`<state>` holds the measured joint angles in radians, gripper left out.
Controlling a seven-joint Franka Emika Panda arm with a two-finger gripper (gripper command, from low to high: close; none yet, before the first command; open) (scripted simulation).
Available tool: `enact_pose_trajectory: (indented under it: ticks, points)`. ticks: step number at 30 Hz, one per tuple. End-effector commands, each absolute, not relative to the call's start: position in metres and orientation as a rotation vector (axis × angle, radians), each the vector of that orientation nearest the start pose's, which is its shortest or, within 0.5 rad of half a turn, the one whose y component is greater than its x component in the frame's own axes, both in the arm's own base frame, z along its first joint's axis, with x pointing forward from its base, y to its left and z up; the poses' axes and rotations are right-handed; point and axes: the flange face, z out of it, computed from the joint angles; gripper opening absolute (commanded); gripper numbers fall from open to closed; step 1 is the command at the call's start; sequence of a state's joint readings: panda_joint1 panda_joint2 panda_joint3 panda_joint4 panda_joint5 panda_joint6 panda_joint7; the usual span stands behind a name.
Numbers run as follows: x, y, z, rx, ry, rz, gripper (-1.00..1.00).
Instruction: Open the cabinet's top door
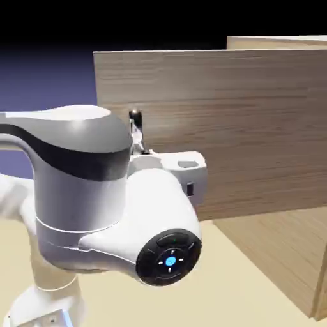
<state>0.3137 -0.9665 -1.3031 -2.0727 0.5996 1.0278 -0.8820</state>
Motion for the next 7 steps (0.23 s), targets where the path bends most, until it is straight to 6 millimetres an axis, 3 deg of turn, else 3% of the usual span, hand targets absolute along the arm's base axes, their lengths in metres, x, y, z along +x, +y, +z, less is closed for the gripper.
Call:
enact_pose_trajectory:
  ticks: [1,7]
  points:
    - [0.147,-0.367,0.54,-1.533,-0.514,-0.721,-1.0]
    - [0.157,-0.413,0.54,-1.498,-0.585,-0.646,-1.0]
